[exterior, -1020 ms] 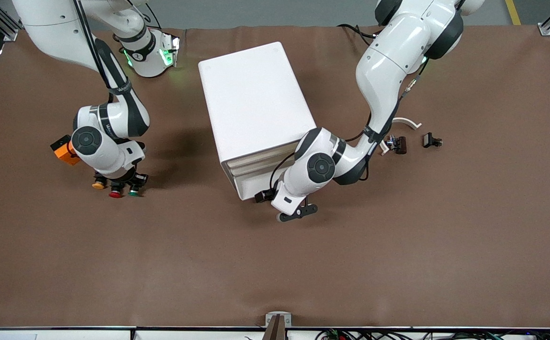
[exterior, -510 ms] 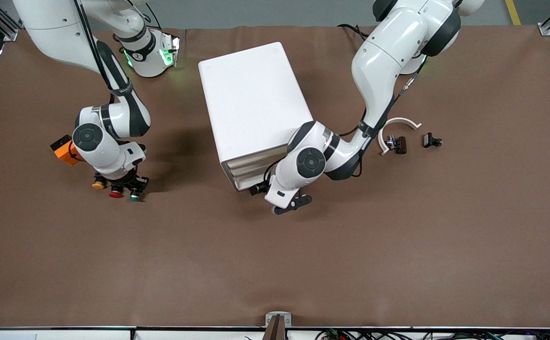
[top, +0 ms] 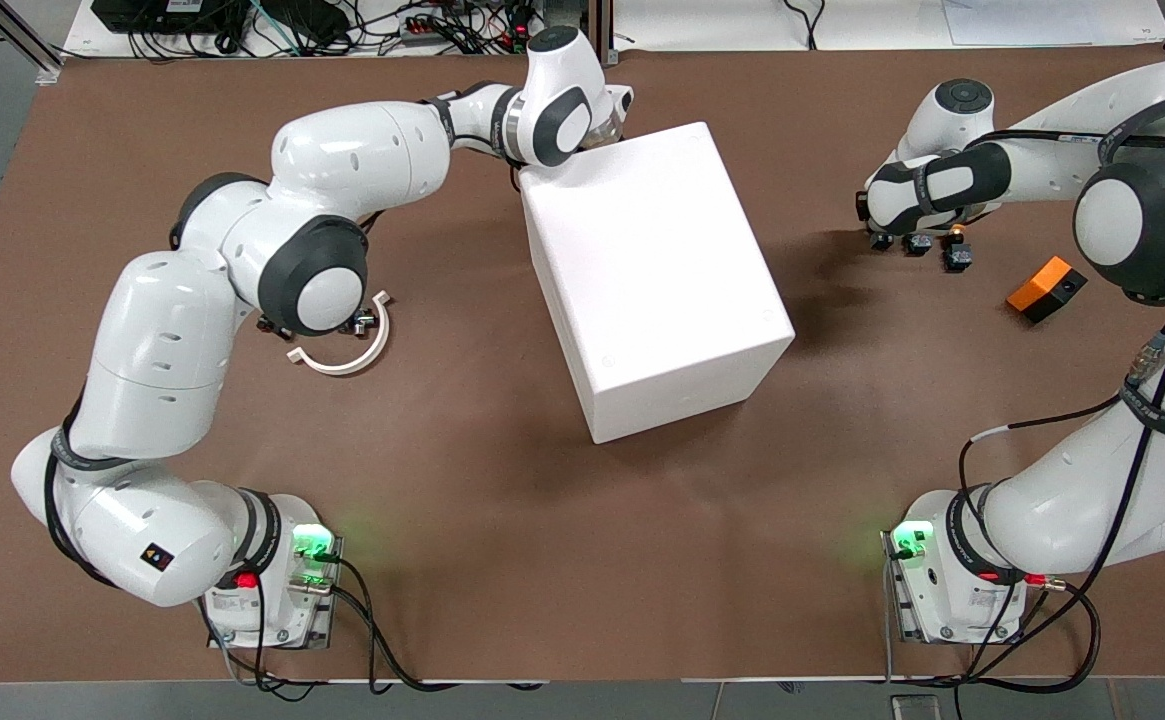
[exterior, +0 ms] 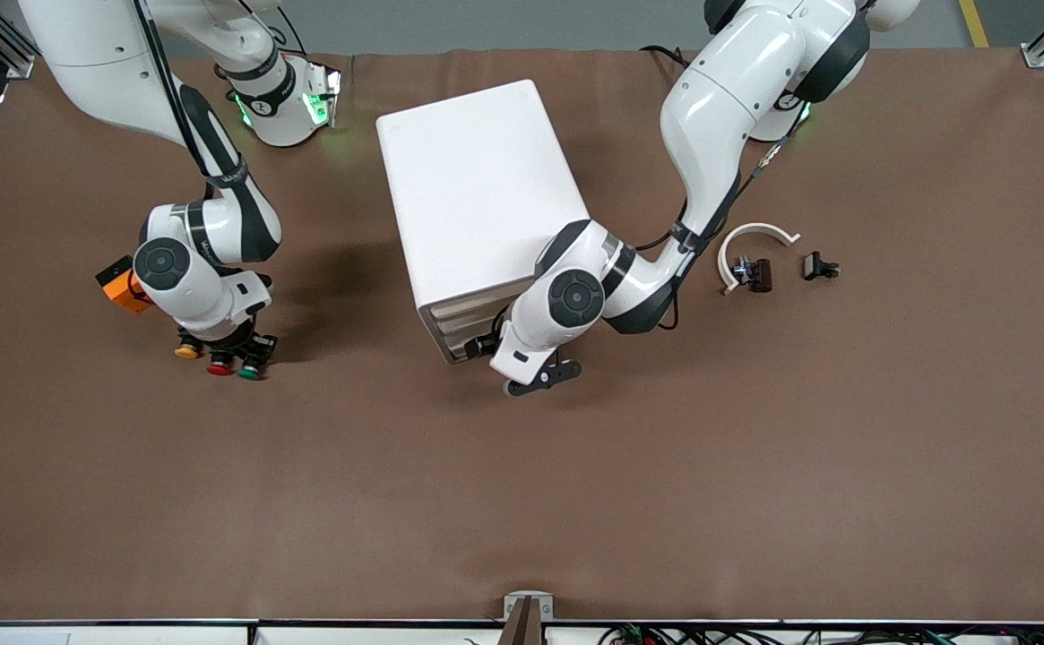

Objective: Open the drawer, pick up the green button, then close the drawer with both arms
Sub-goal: 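Lower the green button beside the red button and open the right gripper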

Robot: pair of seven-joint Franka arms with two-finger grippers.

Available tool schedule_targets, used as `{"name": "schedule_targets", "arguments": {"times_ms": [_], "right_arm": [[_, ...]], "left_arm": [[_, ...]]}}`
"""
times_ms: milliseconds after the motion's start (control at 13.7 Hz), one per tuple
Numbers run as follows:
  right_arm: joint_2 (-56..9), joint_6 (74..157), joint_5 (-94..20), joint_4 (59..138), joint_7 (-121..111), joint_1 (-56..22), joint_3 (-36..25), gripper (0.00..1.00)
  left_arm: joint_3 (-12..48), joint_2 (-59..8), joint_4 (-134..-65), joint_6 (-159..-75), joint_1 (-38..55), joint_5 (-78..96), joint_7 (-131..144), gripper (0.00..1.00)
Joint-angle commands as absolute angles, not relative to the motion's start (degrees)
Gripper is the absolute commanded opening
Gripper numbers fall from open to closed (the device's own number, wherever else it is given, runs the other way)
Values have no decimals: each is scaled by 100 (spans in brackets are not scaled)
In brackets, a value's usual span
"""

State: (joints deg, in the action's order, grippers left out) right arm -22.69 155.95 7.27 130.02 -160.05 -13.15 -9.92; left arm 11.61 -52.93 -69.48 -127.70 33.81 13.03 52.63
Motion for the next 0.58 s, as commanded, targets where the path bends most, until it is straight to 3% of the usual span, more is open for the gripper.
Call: {"name": "schedule_targets", "arguments": {"times_ms": [0, 291, 510], "right_arm": [[-2127, 15829, 527, 13157, -17429, -1107, -923, 100], [-1671, 15470, 519, 13245, -16879, -1169, -914, 100], [-1293, 15038, 519, 13271, -15604, -1239, -888, 100]], "left_arm": [[1064, -5370, -7137, -13140, 3674, 1240, 5361, 100], [1020, -5011, -7110, -13052, 3210, 222, 5370, 100], [1011, -4397, -7119, -12360, 2770, -8, 5370, 100]]}}
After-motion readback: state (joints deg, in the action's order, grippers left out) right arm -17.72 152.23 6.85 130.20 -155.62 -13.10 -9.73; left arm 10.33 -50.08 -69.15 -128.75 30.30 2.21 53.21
